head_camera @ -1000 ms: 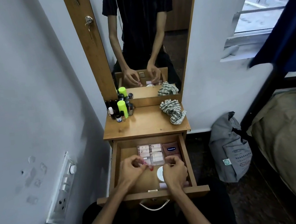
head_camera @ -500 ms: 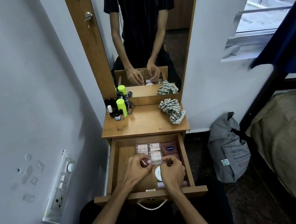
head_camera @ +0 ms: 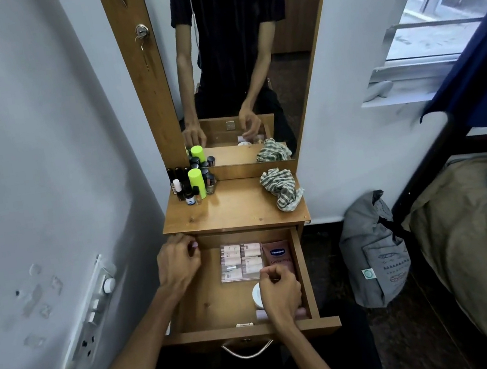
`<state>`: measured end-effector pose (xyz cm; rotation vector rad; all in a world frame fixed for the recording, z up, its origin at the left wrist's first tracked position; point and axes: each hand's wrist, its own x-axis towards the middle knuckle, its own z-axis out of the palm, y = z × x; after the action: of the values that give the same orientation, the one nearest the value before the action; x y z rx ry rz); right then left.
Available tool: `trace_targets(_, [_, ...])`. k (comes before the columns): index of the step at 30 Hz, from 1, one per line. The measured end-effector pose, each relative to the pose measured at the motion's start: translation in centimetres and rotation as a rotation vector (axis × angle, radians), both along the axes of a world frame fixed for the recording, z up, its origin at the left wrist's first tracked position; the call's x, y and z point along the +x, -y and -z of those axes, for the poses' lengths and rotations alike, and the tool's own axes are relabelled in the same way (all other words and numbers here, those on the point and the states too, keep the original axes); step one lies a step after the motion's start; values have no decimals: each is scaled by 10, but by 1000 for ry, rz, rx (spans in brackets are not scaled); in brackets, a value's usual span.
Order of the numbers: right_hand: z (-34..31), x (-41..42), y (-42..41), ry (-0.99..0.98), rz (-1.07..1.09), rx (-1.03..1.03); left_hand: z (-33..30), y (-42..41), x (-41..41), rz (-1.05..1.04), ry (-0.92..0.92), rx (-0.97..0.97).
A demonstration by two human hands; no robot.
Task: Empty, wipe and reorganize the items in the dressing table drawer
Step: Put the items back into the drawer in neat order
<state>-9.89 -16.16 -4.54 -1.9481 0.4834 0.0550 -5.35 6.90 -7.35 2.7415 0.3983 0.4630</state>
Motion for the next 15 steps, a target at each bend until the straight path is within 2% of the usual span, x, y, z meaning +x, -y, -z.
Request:
trace_targets(7, [7,2,-3,79,-72,-40,26,1,3,-126,24,-9])
trace_targets(15, [-20,55,-39,456,-271,-111,34,-1,9,-109,81,-32])
